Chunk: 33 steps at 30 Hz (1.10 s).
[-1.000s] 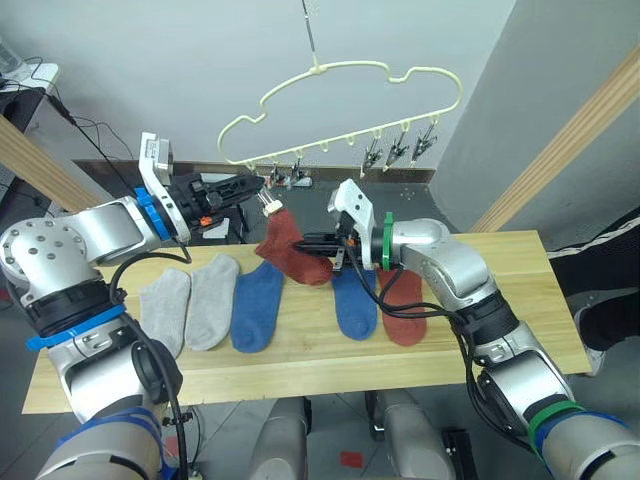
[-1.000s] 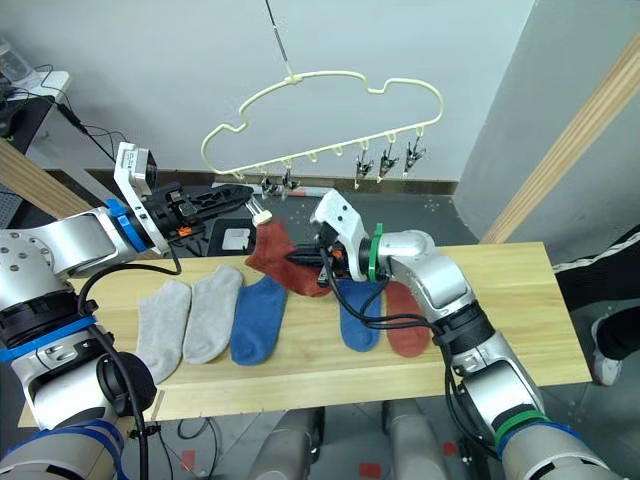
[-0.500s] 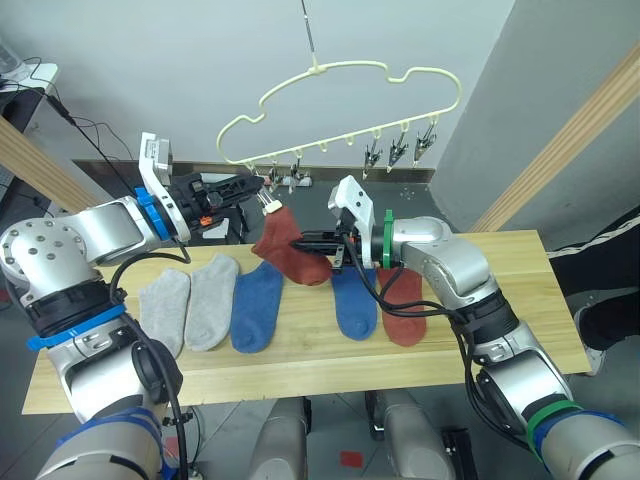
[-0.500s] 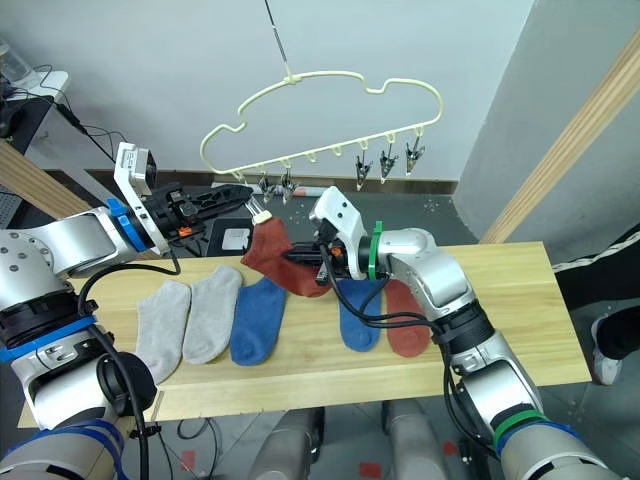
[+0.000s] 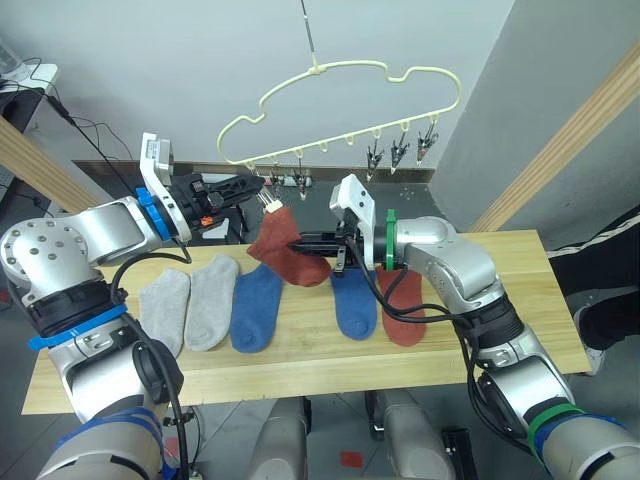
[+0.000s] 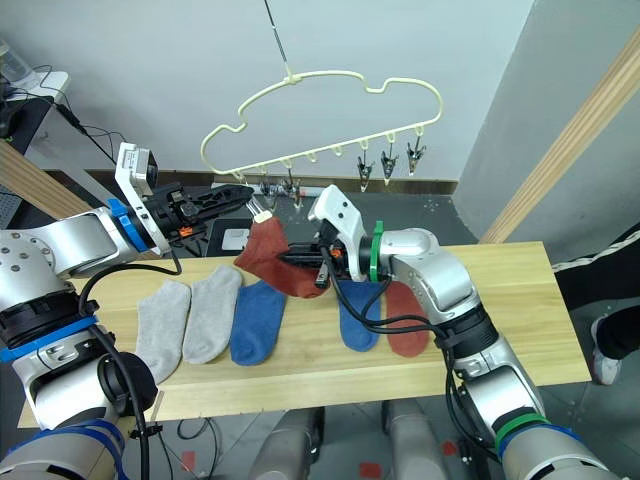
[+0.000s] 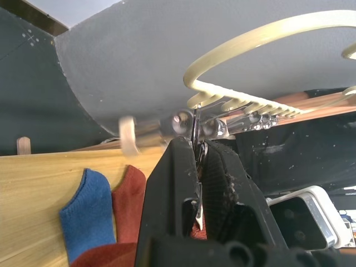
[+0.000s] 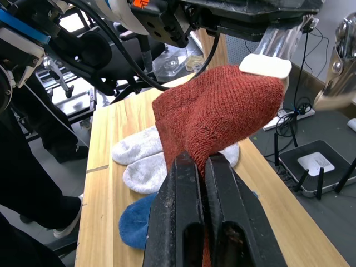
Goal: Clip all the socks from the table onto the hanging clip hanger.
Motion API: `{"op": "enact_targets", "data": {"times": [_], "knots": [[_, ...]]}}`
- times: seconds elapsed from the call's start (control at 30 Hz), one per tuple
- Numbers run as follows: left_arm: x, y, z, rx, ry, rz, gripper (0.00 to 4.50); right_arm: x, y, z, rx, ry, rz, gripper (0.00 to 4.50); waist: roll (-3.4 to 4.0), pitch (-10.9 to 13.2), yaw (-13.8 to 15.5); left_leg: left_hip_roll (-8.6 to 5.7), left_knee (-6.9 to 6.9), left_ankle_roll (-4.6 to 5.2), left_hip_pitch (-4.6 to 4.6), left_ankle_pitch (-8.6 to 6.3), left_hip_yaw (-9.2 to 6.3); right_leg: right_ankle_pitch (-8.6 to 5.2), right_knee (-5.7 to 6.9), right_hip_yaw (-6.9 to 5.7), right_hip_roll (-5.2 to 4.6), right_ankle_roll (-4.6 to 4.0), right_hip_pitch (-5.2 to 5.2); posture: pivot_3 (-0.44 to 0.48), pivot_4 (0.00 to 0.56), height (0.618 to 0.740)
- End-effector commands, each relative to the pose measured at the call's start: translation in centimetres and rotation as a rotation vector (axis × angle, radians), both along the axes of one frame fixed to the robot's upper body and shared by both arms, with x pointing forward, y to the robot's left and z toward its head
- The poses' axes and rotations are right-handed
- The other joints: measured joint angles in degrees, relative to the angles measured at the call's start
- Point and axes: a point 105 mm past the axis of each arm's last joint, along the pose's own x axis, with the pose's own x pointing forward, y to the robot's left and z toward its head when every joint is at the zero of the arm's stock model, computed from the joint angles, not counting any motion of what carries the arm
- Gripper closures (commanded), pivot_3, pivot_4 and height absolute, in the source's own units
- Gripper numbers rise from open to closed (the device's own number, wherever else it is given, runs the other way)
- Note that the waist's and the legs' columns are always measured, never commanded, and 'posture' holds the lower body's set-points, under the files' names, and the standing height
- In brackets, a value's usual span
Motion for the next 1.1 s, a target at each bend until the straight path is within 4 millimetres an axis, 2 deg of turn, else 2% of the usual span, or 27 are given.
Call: {"op": "enact_targets", "data": {"times": [0.03, 0.93, 1.1], "knots": [[-0.5, 0.1, 1.0, -0.012, -0.049, -0.01, 4.41, -0.3, 0.7, 1.0, 0.017, -0.057, 0.017, 4.47, 0.0, 0.0, 0.0, 0.0, 0.0, 0.0, 0.0, 0.0, 0.0, 0.0, -0.01, 0.0, 0.0, 0.0, 0.0, 0.013, 0.343, 0.74], [-0.9, 0.1, 1.0, 0.039, -0.112, -0.01, 4.41, 0.9, 0.8, 0.6, 0.013, -0.059, -0.034, 4.47, 0.0, 0.0, 0.0, 0.0, -0.01, -0.01, -0.01, 0.0, 0.0, 0.0, -0.02, 0.0, 0.0, 0.0, 0.0, 0.021, 0.334, 0.74], [-1.0, 0.0, 1.1, 0.036, -0.114, -0.019, 2.81, 1.0, 0.8, 0.8, 0.018, -0.062, -0.038, 4.5, 0.0, 0.0, 0.0, 0.0, -0.01, 0.0, 0.0, 0.0, 0.0, 0.0, -0.01, 0.0, 0.0, 0.0, 0.0, 0.021, 0.336, 0.74]]}}
